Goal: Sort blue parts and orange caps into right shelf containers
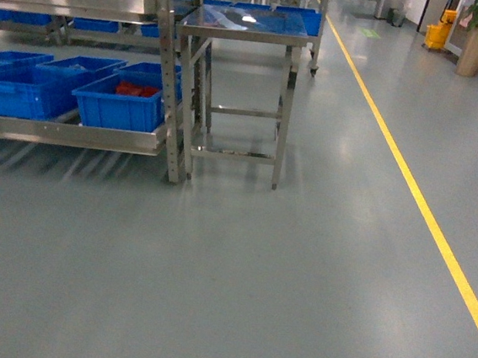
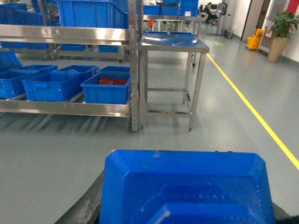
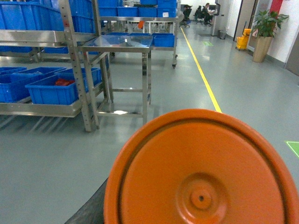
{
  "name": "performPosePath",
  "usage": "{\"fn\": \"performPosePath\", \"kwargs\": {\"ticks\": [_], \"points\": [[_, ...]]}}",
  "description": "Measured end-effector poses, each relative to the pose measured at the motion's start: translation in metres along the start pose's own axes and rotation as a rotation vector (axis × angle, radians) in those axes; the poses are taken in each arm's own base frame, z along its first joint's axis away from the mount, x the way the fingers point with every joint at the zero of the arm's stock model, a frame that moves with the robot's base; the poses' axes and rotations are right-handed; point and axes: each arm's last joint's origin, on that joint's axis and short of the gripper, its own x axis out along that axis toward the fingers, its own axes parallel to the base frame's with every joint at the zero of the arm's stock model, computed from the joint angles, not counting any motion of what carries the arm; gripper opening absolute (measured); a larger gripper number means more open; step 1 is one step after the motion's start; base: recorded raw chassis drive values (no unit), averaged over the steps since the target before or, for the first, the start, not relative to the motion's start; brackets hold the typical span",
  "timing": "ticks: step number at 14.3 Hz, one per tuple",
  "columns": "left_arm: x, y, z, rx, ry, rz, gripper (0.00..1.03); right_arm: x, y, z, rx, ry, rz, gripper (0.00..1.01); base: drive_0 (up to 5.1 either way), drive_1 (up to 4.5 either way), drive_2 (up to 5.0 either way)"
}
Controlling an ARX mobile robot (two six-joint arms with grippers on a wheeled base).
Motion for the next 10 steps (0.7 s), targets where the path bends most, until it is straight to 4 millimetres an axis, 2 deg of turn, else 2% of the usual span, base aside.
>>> {"fn": "performPosePath", "kwargs": {"ticks": [10], "points": [[0.0000, 0.0000, 0.0005, 0.000, -0.005, 0.000, 0.44, 0.0000, 0.0000, 0.0003, 0.000, -0.003, 0.000, 0.45, 0.0, 4.30, -4.3]]}}
